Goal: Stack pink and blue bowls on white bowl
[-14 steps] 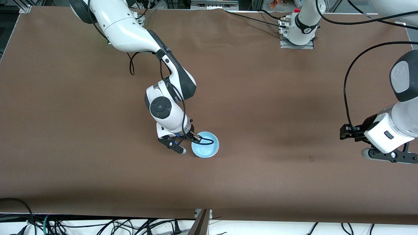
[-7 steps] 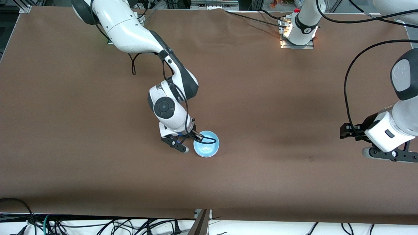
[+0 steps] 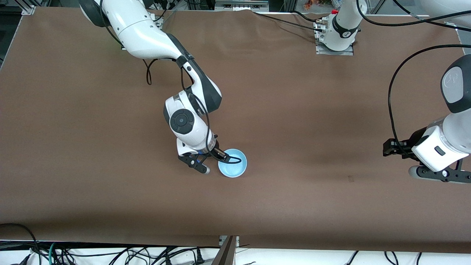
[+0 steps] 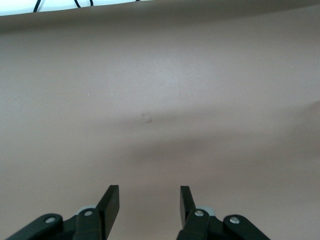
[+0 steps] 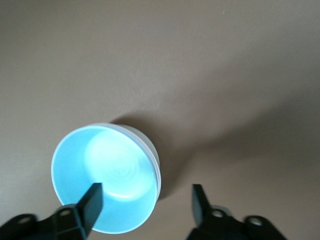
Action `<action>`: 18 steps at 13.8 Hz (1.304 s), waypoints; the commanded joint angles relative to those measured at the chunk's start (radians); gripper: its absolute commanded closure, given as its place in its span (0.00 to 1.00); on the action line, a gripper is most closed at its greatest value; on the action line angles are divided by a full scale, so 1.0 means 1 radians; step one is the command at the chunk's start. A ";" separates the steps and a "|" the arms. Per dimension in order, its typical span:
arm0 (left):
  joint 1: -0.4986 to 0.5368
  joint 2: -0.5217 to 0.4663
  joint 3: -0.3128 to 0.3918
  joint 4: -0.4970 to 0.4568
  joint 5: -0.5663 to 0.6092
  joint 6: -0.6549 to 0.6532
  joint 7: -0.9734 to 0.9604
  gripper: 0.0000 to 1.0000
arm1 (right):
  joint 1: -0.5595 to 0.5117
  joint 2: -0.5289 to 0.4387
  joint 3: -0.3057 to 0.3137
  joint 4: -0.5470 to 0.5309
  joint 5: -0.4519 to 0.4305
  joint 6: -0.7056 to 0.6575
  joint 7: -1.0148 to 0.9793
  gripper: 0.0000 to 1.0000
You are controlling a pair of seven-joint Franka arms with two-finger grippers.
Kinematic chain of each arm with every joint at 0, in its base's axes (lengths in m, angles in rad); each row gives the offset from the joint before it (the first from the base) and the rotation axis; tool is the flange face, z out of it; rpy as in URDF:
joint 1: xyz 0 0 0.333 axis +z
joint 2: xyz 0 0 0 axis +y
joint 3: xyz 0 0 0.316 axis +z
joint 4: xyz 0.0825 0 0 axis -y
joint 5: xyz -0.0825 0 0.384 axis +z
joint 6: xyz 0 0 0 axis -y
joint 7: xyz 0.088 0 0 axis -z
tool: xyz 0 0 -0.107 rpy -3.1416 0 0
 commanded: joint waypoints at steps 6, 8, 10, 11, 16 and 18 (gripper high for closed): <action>0.003 -0.038 0.001 -0.038 -0.022 0.001 0.020 0.38 | -0.171 -0.210 -0.047 -0.032 0.014 -0.253 -0.215 0.00; 0.003 -0.058 0.001 -0.050 -0.020 -0.004 0.018 0.33 | -0.191 -0.328 -0.081 -0.148 0.013 -0.260 -0.252 0.00; 0.001 -0.090 0.001 -0.088 -0.020 -0.004 0.017 0.31 | -0.191 -0.484 -0.148 -0.306 0.014 -0.269 -0.406 0.00; 0.000 -0.124 0.001 -0.128 -0.022 -0.004 0.017 0.29 | -0.191 -0.567 -0.182 -0.398 0.016 -0.269 -0.480 0.00; 0.000 -0.285 -0.001 -0.366 -0.023 0.085 0.017 0.24 | -0.191 -0.771 -0.306 -0.480 -0.008 -0.437 -0.660 0.00; 0.000 -0.323 -0.002 -0.421 -0.025 0.088 0.021 0.24 | -0.191 -0.801 -0.317 -0.479 -0.076 -0.468 -0.741 0.00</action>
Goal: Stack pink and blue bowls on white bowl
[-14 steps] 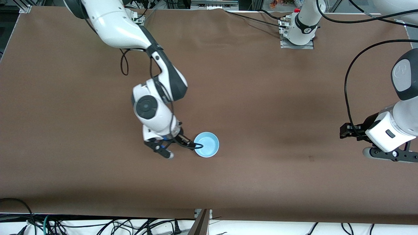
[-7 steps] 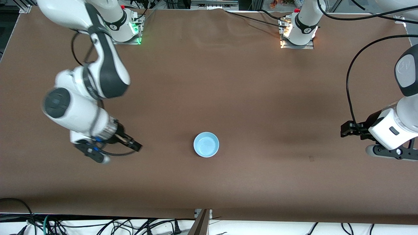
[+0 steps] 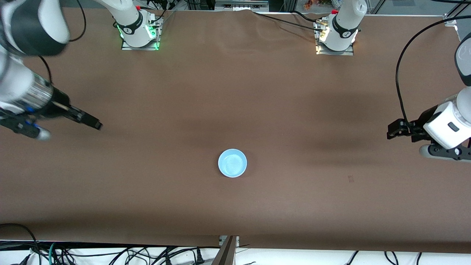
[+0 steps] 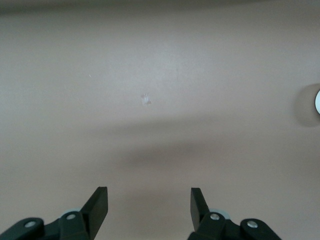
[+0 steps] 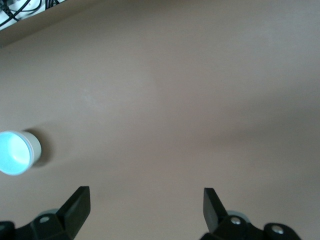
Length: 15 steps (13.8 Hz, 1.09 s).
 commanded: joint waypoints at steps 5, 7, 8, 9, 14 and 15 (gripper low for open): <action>-0.006 -0.173 -0.002 -0.287 -0.035 0.140 0.023 0.16 | -0.139 -0.060 0.086 -0.026 -0.076 -0.048 -0.244 0.00; -0.008 -0.187 -0.002 -0.301 -0.035 0.145 0.023 0.08 | -0.265 -0.069 0.205 -0.025 -0.076 -0.049 -0.250 0.00; -0.006 -0.193 -0.002 -0.304 -0.035 0.143 0.024 0.04 | -0.305 -0.071 0.247 -0.025 -0.079 -0.051 -0.252 0.00; -0.006 -0.195 0.000 -0.304 -0.035 0.140 0.024 0.02 | -0.313 -0.072 0.256 -0.021 -0.105 -0.060 -0.253 0.00; -0.008 -0.198 -0.014 -0.303 -0.035 0.138 0.017 0.00 | -0.309 -0.051 0.260 0.038 -0.142 -0.097 -0.265 0.00; -0.008 -0.197 -0.012 -0.301 -0.035 0.141 0.017 0.00 | -0.307 -0.051 0.260 0.038 -0.144 -0.097 -0.264 0.00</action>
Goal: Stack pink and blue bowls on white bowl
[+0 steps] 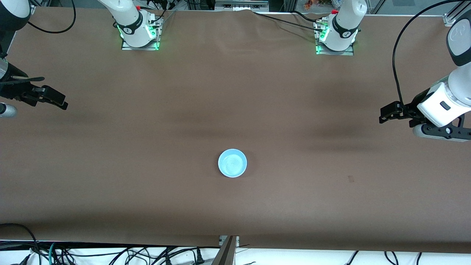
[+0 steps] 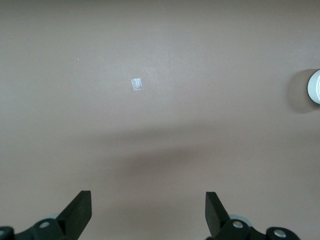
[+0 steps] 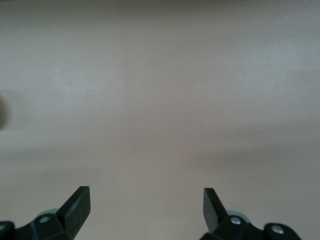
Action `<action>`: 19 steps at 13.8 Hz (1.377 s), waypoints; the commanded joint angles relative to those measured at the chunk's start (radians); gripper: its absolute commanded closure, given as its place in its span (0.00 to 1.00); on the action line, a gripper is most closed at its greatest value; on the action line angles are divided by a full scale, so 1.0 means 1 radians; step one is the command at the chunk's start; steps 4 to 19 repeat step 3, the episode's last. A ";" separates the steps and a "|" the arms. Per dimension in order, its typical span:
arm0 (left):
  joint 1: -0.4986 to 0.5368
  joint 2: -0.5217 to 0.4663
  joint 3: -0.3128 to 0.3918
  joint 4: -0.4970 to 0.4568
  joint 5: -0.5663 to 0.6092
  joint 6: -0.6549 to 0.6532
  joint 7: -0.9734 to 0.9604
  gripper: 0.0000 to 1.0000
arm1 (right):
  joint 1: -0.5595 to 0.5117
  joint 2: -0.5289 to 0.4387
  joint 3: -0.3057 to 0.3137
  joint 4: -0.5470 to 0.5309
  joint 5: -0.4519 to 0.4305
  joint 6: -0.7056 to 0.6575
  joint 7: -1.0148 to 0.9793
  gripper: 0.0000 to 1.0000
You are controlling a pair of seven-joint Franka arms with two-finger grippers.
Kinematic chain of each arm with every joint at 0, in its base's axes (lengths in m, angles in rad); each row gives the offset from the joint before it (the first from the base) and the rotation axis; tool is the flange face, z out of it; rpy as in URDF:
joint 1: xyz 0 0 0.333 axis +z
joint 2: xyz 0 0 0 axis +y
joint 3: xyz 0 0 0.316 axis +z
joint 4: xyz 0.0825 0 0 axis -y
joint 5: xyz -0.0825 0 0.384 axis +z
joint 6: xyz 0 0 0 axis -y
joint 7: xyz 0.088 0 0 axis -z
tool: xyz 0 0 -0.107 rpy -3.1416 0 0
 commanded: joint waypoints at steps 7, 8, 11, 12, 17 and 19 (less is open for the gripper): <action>0.001 -0.029 -0.001 -0.034 -0.021 0.029 0.017 0.00 | -0.018 -0.002 0.016 0.016 -0.016 -0.021 -0.026 0.00; 0.001 -0.029 -0.001 -0.034 -0.021 0.029 0.017 0.00 | -0.018 -0.002 0.016 0.016 -0.016 -0.021 -0.026 0.00; 0.001 -0.029 -0.001 -0.034 -0.021 0.029 0.017 0.00 | -0.018 -0.002 0.016 0.016 -0.016 -0.021 -0.026 0.00; 0.001 -0.029 -0.001 -0.034 -0.021 0.029 0.017 0.00 | -0.018 -0.002 0.016 0.016 -0.016 -0.021 -0.026 0.00; 0.001 -0.029 -0.001 -0.034 -0.021 0.029 0.017 0.00 | -0.018 -0.002 0.016 0.016 -0.016 -0.021 -0.026 0.00; 0.001 -0.029 -0.001 -0.034 -0.021 0.029 0.017 0.00 | -0.018 -0.002 0.016 0.016 -0.016 -0.021 -0.026 0.00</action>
